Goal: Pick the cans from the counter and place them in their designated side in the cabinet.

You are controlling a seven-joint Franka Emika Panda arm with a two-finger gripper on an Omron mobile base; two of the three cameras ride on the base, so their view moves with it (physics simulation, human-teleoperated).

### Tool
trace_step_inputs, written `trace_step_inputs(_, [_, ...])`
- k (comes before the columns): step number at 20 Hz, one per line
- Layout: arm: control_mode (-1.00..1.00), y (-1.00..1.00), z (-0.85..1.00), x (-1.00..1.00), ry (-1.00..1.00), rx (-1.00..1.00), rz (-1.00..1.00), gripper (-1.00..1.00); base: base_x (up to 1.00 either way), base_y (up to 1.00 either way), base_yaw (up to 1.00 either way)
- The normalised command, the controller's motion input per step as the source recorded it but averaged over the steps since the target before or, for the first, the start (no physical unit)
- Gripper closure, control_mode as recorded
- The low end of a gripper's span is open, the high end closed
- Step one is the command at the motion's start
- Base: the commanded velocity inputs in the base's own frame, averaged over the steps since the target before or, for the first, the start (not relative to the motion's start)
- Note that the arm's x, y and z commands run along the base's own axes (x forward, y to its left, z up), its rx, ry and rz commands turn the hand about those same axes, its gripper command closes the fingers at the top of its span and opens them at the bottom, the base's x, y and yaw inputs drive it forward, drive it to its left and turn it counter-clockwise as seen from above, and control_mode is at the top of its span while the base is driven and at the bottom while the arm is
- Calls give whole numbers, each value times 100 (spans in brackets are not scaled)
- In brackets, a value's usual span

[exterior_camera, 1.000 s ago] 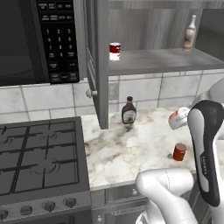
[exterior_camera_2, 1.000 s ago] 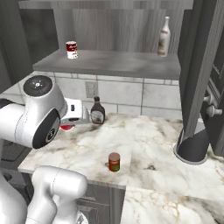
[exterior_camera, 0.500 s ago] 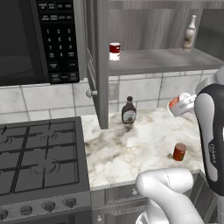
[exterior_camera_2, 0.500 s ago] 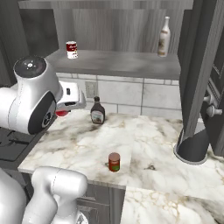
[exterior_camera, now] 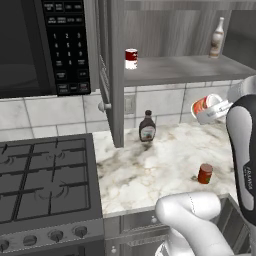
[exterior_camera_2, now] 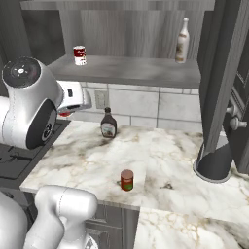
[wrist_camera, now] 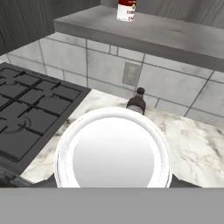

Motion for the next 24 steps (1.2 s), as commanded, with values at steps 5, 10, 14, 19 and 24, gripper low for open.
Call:
trace_step_inputs(5, [-100, 10, 26, 10, -12, 0, 0, 100, 0, 0, 0])
trace_step_inputs(10, [-100, 1, 33, 10, -7, 0, 1, 100, 0, 0, 0])
trace_step_inputs(14, [-100, 4, 35, 14, -3, 1, 2, 100, 0, 0, 0])
trace_step_inputs(19, [-100, 9, 25, 22, 0, 1, 2, 100, 0, 0, 0])
trace_step_inputs(24, [-100, 7, 10, 27, -2, 0, 1, 100, 0, 0, 0])
